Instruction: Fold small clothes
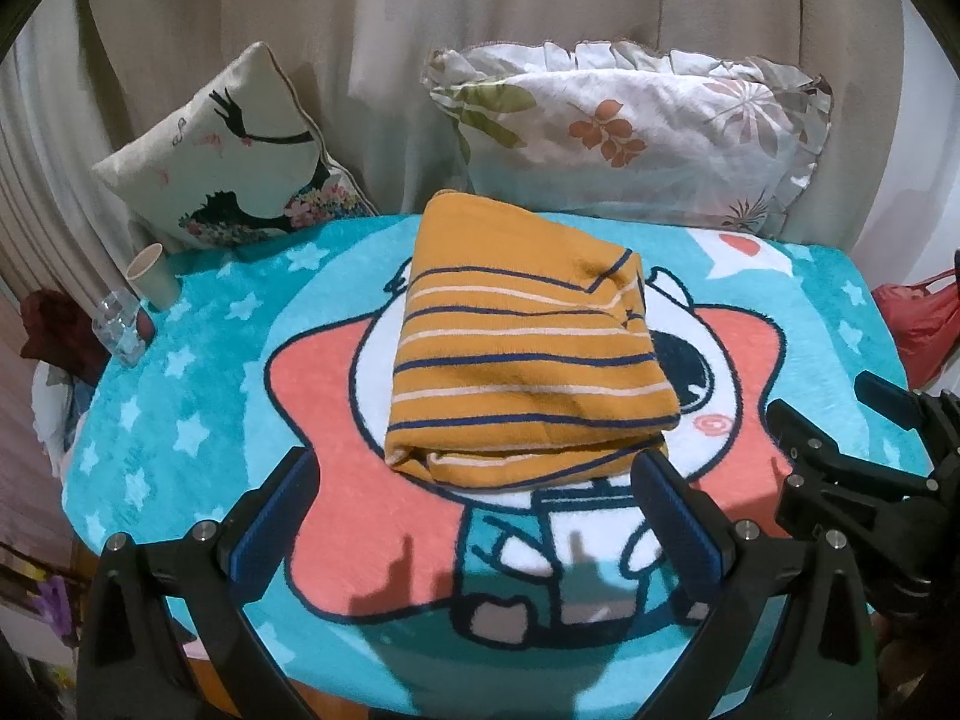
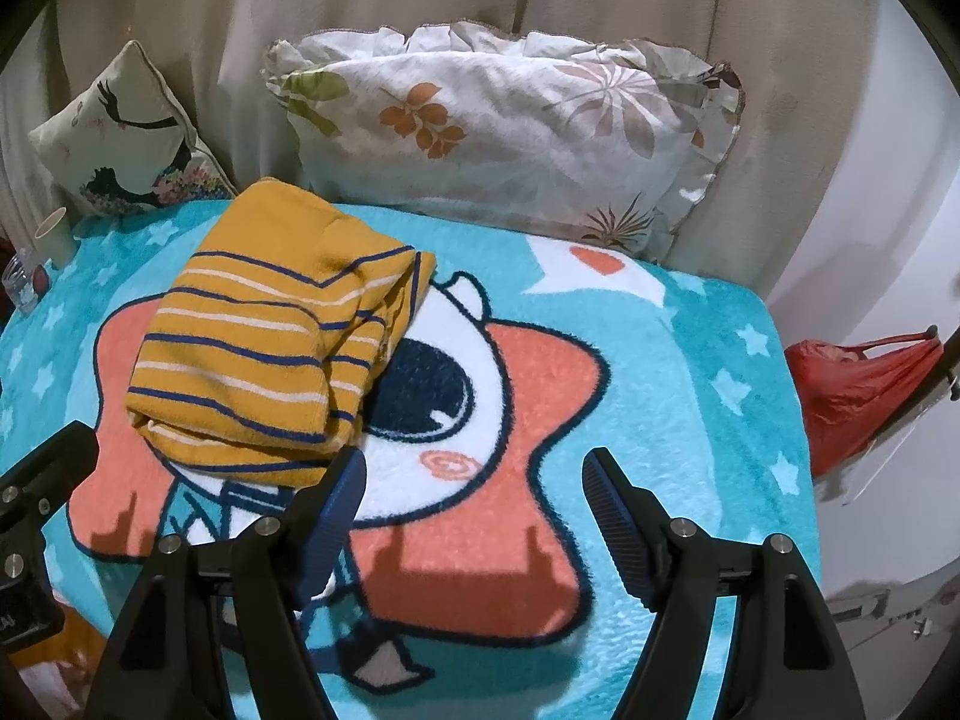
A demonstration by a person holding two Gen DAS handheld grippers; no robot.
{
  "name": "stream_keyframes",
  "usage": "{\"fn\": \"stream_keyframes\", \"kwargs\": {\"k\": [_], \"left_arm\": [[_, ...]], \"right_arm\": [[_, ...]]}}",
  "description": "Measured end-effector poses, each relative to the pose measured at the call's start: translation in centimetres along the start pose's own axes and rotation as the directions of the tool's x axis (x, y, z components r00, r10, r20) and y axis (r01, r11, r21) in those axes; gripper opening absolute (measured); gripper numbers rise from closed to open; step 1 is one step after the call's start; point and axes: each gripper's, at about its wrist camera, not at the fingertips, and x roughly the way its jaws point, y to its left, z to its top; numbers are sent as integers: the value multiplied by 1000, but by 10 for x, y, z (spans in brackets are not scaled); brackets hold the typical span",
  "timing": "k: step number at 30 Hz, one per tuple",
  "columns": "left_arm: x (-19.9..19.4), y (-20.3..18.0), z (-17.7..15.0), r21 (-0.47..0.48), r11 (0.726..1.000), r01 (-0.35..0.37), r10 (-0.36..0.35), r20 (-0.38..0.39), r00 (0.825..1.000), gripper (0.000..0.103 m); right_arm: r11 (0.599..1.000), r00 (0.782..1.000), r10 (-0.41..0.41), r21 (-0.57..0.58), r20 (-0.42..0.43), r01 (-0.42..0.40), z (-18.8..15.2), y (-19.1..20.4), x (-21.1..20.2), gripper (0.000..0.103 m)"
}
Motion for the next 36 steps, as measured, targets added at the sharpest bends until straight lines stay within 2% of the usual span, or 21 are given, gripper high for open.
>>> {"fn": "stream_keyframes", "kwargs": {"k": [20, 36], "left_arm": [[13, -10, -3, 17, 1000, -18, 18, -56, 998, 103], [15, -24, -5, 30, 999, -20, 22, -71, 997, 103]], "right_arm": [[999, 999, 30, -22, -28, -30, -2, 3, 10, 80], [999, 999, 31, -8, -34, -32, -7, -9, 14, 81]]}}
